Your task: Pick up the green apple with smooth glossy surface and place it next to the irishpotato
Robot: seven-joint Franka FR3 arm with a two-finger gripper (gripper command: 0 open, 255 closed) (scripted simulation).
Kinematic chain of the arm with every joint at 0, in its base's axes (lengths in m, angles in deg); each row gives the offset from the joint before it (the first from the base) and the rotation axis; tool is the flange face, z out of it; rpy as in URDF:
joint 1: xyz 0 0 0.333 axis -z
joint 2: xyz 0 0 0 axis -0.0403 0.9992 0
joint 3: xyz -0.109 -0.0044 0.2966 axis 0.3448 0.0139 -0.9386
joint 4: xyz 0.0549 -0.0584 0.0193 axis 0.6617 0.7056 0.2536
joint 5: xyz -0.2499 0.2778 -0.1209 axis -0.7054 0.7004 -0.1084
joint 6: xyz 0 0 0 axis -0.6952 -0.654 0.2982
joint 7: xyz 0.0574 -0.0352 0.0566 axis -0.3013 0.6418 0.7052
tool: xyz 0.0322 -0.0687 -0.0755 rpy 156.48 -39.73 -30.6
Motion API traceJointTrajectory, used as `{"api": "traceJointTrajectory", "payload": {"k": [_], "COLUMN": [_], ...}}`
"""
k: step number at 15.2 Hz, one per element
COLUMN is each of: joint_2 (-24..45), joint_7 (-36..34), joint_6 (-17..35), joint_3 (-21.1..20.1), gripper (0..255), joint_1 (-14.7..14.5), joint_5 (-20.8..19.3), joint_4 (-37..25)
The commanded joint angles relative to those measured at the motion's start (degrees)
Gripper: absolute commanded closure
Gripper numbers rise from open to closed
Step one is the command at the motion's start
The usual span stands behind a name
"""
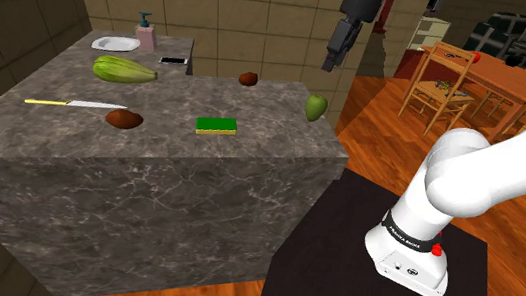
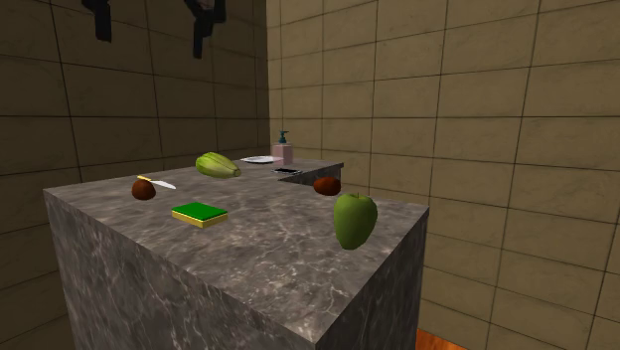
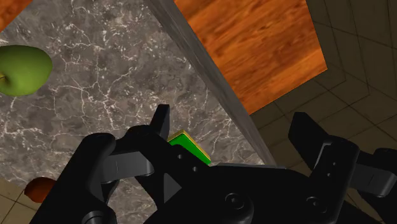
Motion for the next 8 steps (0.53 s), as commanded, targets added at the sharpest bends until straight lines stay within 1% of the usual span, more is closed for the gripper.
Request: {"api": "traceJointTrajectory", "payload": {"k": [1,8], "joint_2": [0.0,2.4], "joint_7": [0.0,6.4], "joint_6": [0.0,10.4], "joint_3": [0.0,7.4], "gripper": [0,0], "joint_1": [0.0,3.3], "joint_5": [0.0,-2.8], "joint_4": [0.0,6.4]}}
